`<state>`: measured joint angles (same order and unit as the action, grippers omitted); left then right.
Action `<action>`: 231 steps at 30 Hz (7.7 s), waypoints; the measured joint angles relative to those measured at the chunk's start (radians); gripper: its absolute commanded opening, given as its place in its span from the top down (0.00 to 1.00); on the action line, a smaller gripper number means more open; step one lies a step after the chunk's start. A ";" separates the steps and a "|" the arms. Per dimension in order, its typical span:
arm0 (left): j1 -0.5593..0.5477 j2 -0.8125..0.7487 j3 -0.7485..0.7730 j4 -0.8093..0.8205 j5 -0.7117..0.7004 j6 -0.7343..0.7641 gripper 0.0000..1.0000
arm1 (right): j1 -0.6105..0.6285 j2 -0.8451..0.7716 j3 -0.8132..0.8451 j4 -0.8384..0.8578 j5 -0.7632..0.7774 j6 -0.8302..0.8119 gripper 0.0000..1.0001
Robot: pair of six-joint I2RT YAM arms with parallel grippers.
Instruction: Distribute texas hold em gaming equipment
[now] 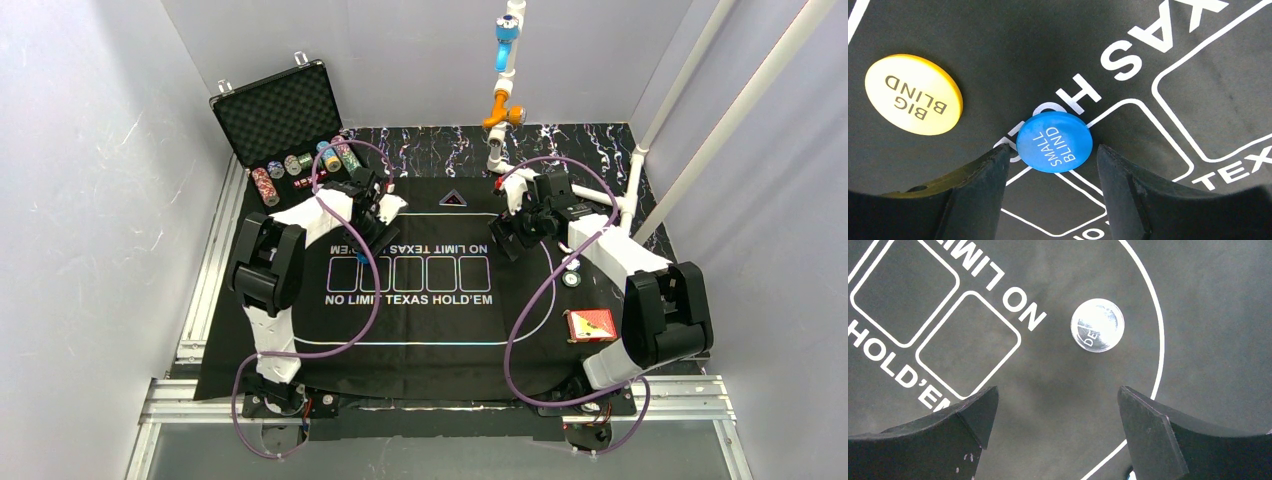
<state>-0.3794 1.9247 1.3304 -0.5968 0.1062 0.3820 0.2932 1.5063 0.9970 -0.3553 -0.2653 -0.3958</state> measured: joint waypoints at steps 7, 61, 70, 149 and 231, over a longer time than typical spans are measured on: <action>-0.021 -0.002 -0.008 0.013 -0.018 0.010 0.44 | -0.005 0.006 0.000 0.000 0.002 0.000 0.02; -0.722 -0.112 -0.117 -0.003 0.042 0.042 0.06 | -0.124 0.021 0.002 0.023 -0.004 0.076 0.02; -0.378 -0.266 -0.054 -0.074 0.176 0.013 0.16 | -0.124 0.021 0.002 0.023 -0.021 0.076 0.02; 0.457 -0.405 -0.177 -0.078 0.047 -0.168 0.65 | -0.124 0.058 0.004 0.015 -0.041 0.056 0.02; 0.391 -0.620 -0.341 -0.084 0.287 -0.133 0.02 | -0.315 0.283 0.144 -0.138 0.245 0.086 0.27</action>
<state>0.0113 1.3045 0.9894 -0.6811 0.3935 0.2493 -0.0223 1.7889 1.1412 -0.4934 -0.0200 -0.3099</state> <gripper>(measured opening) 0.983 0.760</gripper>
